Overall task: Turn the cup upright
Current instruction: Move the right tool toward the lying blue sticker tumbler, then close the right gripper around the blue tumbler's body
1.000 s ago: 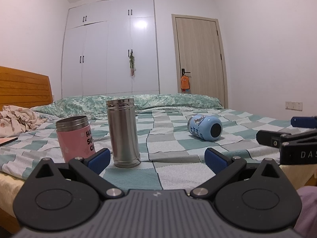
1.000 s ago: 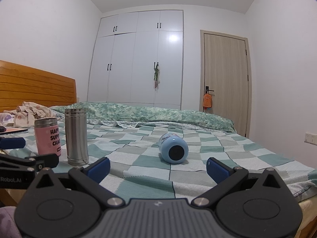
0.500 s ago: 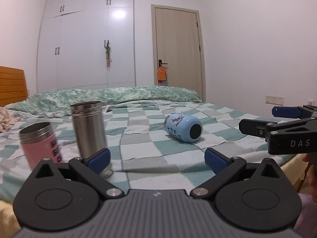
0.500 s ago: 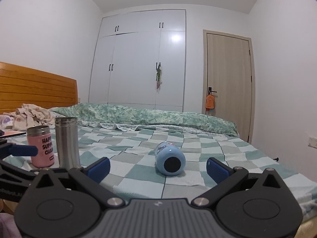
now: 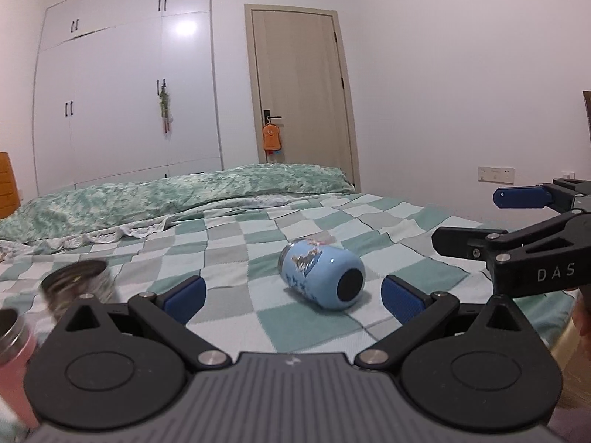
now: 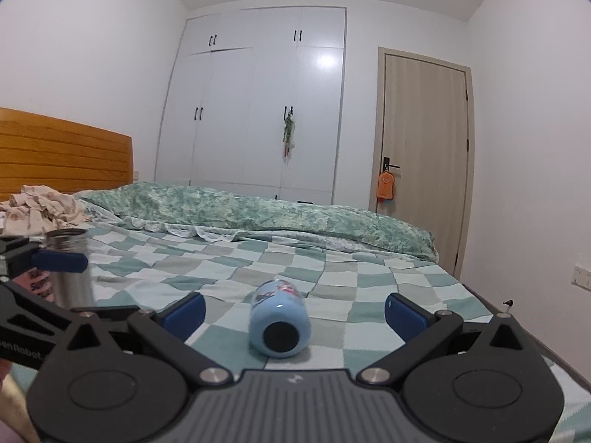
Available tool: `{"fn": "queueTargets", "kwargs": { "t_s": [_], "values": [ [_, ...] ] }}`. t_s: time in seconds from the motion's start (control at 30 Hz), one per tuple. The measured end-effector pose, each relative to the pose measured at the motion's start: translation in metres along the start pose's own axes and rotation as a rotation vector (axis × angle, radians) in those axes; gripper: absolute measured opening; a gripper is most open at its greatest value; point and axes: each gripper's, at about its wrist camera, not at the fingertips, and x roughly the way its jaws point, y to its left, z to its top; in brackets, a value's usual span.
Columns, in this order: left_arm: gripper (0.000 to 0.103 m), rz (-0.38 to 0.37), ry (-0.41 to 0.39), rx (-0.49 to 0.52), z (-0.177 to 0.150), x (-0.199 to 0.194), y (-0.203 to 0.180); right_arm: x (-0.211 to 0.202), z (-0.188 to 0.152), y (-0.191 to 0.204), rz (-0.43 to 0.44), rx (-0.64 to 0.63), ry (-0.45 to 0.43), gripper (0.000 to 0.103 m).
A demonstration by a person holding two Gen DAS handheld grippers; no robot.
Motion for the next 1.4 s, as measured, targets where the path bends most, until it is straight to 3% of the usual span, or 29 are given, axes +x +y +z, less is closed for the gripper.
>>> {"fn": "queueTargets", "kwargs": {
  "t_s": [0.53, 0.93, 1.4],
  "values": [
    [0.103, -0.071, 0.102, 0.06, 0.013, 0.1, 0.019, 0.117, 0.02, -0.028, 0.072, 0.02, 0.178, 0.103],
    [0.103, -0.112, 0.2, 0.1, 0.005, 0.158, 0.052, 0.22, 0.019, -0.012, 0.143, 0.054, 0.363, 0.103],
    [0.103, -0.273, 0.254, 0.234, -0.003, 0.215, 0.087, 0.275, 0.002, 0.002, 0.13, 0.069, 0.5, 0.103]
  ]
}}
